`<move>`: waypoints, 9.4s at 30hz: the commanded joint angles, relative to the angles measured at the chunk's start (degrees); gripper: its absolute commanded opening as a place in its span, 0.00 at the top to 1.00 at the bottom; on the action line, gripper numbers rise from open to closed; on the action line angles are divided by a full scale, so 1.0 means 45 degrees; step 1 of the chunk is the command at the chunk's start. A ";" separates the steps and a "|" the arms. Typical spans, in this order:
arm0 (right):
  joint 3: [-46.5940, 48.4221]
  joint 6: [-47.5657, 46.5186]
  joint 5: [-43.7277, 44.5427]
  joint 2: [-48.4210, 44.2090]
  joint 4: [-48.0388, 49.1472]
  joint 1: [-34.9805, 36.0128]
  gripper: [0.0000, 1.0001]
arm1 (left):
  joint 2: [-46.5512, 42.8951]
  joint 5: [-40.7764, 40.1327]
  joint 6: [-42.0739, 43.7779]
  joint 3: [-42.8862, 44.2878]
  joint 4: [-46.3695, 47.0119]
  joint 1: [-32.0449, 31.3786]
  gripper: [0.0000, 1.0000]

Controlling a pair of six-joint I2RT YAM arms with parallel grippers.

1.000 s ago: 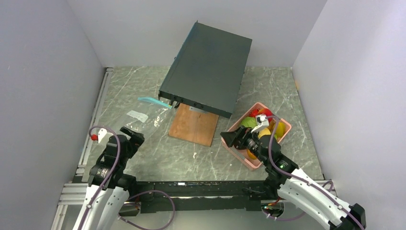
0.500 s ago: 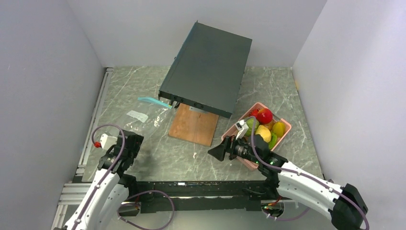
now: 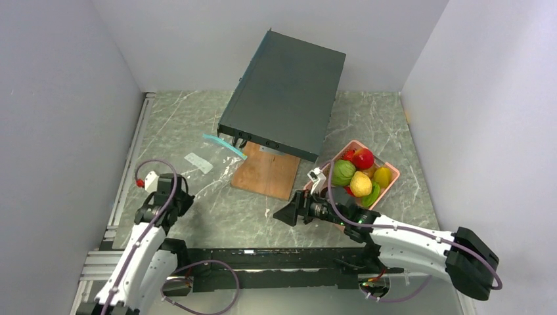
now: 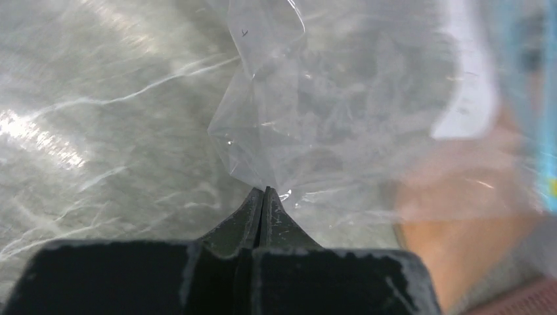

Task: Place the food in the zip-top bag and seal the zipper
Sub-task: Pick up the zipper food storage bag at the center of the board, then open the zipper of the food storage bag.

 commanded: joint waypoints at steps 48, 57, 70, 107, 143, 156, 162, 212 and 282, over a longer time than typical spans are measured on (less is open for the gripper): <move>0.2322 0.9173 0.8625 0.3820 -0.0760 0.3140 0.00 | -0.3431 0.8271 0.6991 0.4216 -0.4974 0.0048 1.00; 0.2643 0.9922 0.9628 0.6327 0.2711 0.3935 0.03 | -0.3807 0.8158 0.6659 0.4072 -0.5256 0.0048 1.00; 0.3714 0.9518 0.9472 0.8742 0.5223 0.3723 0.30 | -0.3582 0.8579 0.6640 0.4716 -0.5934 0.0048 1.00; -0.2640 0.2228 0.6950 0.5771 1.1020 0.3074 1.00 | -0.4151 1.1978 0.4334 0.4557 -0.2119 0.0048 0.00; 0.8505 -1.3649 0.5379 0.3673 -0.3064 0.5762 1.00 | -0.4105 0.8889 -0.6243 0.9136 -0.8489 0.0009 0.11; 0.9033 -1.4302 0.5453 0.4273 -0.2556 0.5782 1.00 | -0.2794 0.8420 -0.6506 0.9754 -0.7764 0.0009 0.29; 0.8727 -1.4003 0.5303 0.4373 -0.2097 0.5775 1.00 | -0.3898 0.8454 -0.7163 0.7872 -0.7218 0.0009 0.42; 0.9044 -1.3266 0.5408 0.5464 -0.1121 0.6706 1.00 | -0.6068 0.5346 -0.6169 0.6148 -0.6573 0.0009 0.48; 0.9983 -0.4122 0.7457 0.7865 -0.0032 0.6969 1.00 | -0.4925 0.6580 0.4331 0.6847 -0.4949 0.0009 0.59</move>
